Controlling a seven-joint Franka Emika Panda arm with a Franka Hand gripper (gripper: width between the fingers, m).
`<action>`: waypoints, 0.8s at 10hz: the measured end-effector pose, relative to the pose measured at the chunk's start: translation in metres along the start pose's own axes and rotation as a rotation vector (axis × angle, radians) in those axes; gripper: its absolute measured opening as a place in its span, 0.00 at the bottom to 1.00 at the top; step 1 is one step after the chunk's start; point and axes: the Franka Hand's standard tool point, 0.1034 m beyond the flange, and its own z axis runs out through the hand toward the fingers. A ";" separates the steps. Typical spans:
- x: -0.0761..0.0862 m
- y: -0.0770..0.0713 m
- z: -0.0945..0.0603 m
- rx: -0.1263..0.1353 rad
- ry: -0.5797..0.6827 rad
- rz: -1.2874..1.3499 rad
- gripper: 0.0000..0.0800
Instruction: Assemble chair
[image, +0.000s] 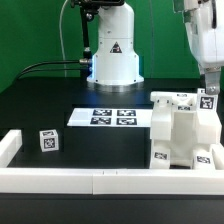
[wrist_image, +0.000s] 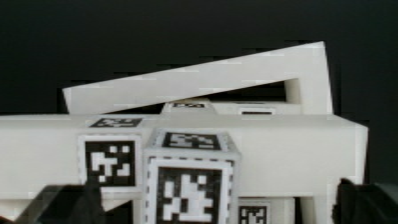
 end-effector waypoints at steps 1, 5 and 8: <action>0.000 0.000 0.000 0.000 0.000 -0.027 0.81; 0.035 0.005 -0.018 0.015 -0.015 -0.355 0.81; 0.055 -0.002 -0.027 0.038 -0.008 -0.573 0.81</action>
Offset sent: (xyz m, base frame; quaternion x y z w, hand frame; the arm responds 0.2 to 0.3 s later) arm -0.0235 -0.0321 0.0140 0.0202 -0.0331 -0.1804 0.9828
